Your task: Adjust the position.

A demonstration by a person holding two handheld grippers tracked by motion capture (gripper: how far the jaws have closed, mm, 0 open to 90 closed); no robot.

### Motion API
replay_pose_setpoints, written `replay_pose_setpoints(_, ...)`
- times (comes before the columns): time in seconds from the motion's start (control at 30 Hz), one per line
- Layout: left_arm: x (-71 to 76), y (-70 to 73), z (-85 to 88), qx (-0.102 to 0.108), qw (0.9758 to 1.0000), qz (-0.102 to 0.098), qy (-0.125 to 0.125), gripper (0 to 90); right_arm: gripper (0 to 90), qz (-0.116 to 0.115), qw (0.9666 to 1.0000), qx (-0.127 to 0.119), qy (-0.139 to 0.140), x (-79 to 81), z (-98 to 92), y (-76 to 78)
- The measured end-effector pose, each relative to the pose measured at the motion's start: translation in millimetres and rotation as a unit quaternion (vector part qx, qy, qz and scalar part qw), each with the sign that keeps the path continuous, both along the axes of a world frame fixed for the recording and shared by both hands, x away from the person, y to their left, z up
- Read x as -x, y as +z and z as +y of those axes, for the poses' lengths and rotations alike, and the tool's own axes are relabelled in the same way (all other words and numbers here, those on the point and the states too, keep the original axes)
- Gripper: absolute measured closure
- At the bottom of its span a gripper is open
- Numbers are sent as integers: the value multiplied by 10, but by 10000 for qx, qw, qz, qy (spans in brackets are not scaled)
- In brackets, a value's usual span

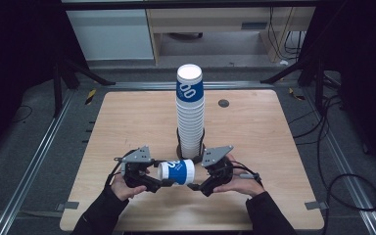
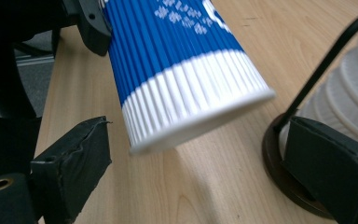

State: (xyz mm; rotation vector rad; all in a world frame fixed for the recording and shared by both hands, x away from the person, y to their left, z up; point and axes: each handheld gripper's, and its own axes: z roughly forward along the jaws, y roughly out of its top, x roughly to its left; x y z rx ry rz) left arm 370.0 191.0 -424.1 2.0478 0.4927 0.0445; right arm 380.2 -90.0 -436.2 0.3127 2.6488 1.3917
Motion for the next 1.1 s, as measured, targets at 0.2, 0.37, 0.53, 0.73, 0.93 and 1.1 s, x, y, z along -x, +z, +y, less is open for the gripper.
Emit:
replay_pose_setpoints(0.2,-45,17,154,563,9983,-39,166,263,71,121,9995,-241,-137,-42,-106,53)
replay_pose_setpoints(0.37,-28,36,198,981,9948,-151,239,263,69,209,9980,-562,-181,-58,-162,98)
replay_pose_setpoints(0.53,5,63,170,1243,9921,-133,134,263,68,265,9974,-655,-112,-54,-153,97)
replay_pose_setpoints(0.73,50,58,76,1289,9915,-112,-101,263,69,367,9971,-653,140,-23,-98,83)
replay_pose_setpoints(0.93,98,41,-41,1200,9919,-42,-416,263,71,465,9951,-780,386,10,-61,92)
replay_pose_setpoints(1.1,126,13,-118,1085,9923,-7,-602,263,84,502,9944,-747,549,36,-23,85)
